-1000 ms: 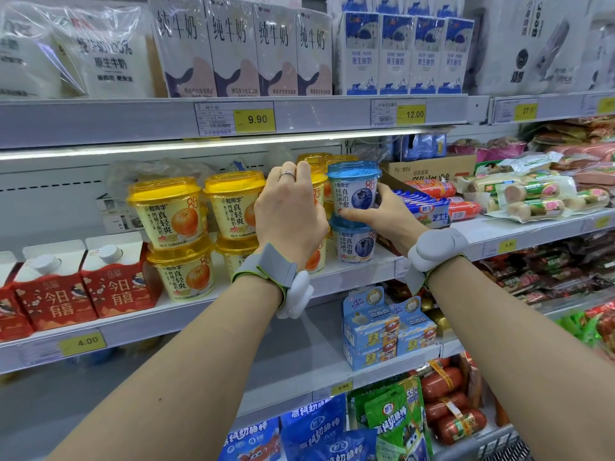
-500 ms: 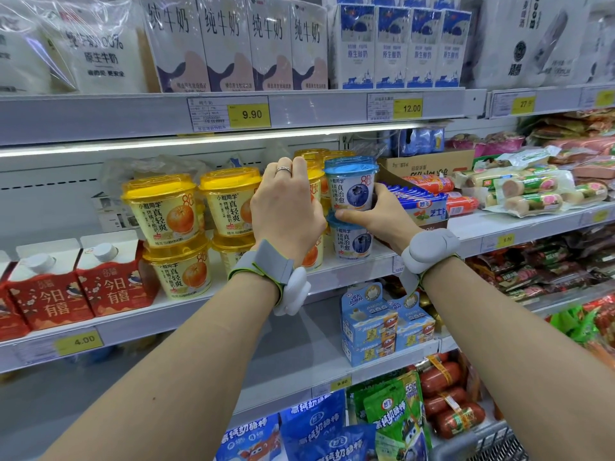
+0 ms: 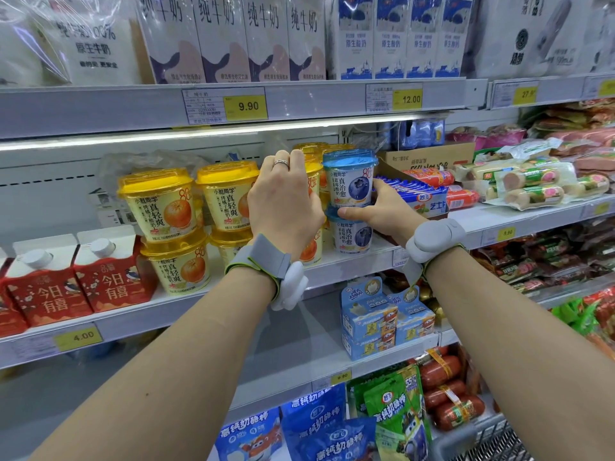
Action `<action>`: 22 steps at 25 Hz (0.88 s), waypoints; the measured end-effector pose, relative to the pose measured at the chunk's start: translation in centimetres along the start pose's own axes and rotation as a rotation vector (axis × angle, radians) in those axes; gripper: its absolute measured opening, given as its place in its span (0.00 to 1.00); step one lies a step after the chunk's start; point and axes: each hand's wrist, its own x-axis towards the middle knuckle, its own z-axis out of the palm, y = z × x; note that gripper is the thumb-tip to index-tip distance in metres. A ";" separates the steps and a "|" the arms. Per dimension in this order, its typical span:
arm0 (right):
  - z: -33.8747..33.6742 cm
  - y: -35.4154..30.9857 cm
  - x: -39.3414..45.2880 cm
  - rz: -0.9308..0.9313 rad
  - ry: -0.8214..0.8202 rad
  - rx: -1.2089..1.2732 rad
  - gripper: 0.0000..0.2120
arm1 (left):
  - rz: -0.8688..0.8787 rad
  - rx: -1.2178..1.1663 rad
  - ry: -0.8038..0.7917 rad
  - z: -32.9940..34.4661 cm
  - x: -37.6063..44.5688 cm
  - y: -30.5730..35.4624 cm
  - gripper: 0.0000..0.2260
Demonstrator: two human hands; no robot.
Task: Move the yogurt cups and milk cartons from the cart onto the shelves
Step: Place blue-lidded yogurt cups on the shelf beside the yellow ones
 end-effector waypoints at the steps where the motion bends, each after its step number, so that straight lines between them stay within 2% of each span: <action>1: 0.0 -0.1 0.0 -0.003 -0.004 0.001 0.31 | 0.000 -0.001 -0.001 0.0 0.1 0.0 0.18; 12: 1.1 0.1 -1.1 -0.013 0.044 0.020 0.31 | -0.015 -0.007 -0.118 -1.3 0.0 0.1 0.19; 18: 2.2 0.4 -1.5 -0.034 0.106 -0.033 0.33 | 0.052 -0.027 -0.230 -2.8 0.1 -0.2 0.27; 22: 2.8 -0.2 -3.0 -0.039 0.195 -0.150 0.32 | 0.066 -0.045 -0.348 -3.6 0.2 -0.4 0.35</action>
